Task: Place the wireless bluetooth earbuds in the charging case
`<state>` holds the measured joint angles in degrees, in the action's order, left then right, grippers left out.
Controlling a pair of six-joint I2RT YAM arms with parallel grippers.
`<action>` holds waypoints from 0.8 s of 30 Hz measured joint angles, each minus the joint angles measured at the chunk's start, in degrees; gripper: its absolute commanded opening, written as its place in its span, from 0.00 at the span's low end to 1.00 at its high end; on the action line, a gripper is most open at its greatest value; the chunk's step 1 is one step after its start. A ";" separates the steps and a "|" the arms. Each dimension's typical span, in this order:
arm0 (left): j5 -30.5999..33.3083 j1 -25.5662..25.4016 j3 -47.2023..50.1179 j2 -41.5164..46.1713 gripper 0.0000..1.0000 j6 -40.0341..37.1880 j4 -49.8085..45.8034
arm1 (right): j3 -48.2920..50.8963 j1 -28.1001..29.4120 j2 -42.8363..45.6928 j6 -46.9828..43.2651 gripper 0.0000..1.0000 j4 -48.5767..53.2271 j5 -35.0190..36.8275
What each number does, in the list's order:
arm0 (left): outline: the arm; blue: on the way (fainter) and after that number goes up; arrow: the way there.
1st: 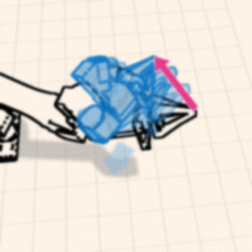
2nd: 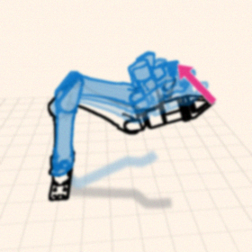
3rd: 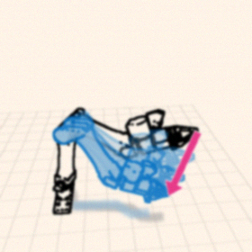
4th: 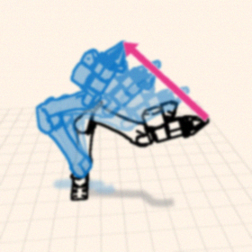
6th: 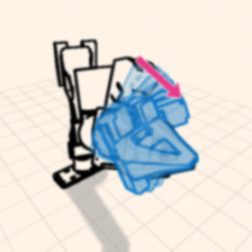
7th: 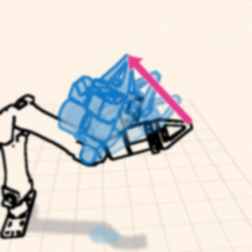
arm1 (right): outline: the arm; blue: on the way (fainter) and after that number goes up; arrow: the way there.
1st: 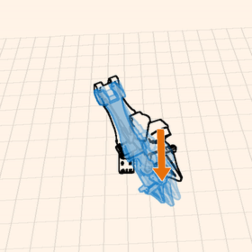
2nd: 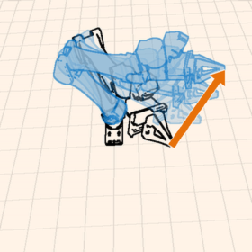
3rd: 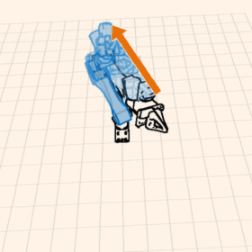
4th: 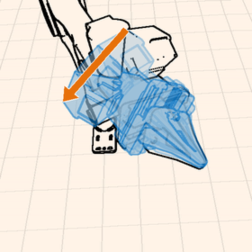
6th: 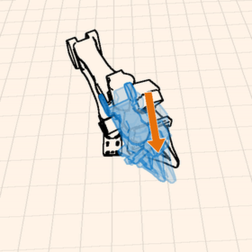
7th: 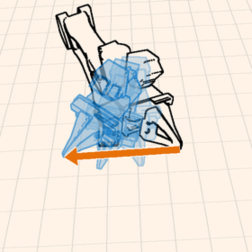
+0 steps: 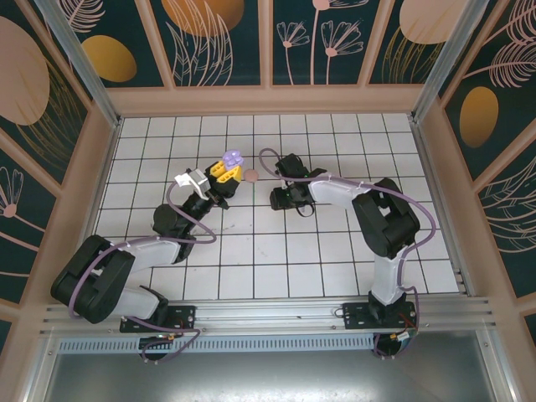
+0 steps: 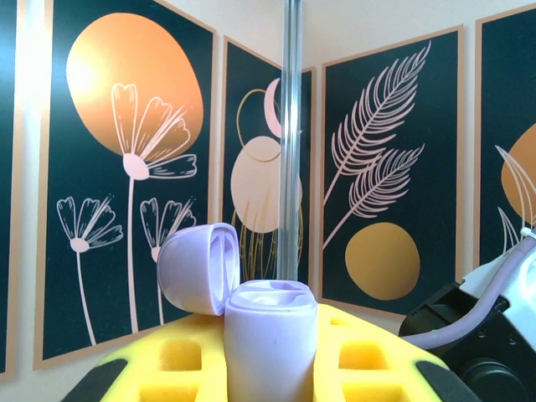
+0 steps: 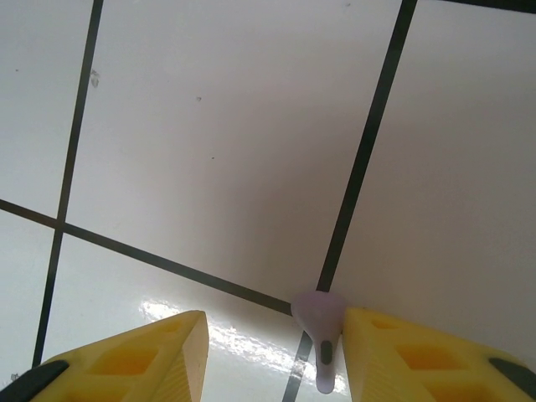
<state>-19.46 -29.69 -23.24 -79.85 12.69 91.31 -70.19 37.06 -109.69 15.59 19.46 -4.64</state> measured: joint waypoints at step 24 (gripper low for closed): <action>-0.22 0.00 0.00 -0.02 0.00 -0.20 0.00 | -2.54 0.83 0.09 6.45 0.45 2.08 5.22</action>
<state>-19.68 -29.69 -23.24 -79.88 12.49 91.31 -72.73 37.89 -109.60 22.04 21.54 0.58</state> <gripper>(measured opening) 0.203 0.453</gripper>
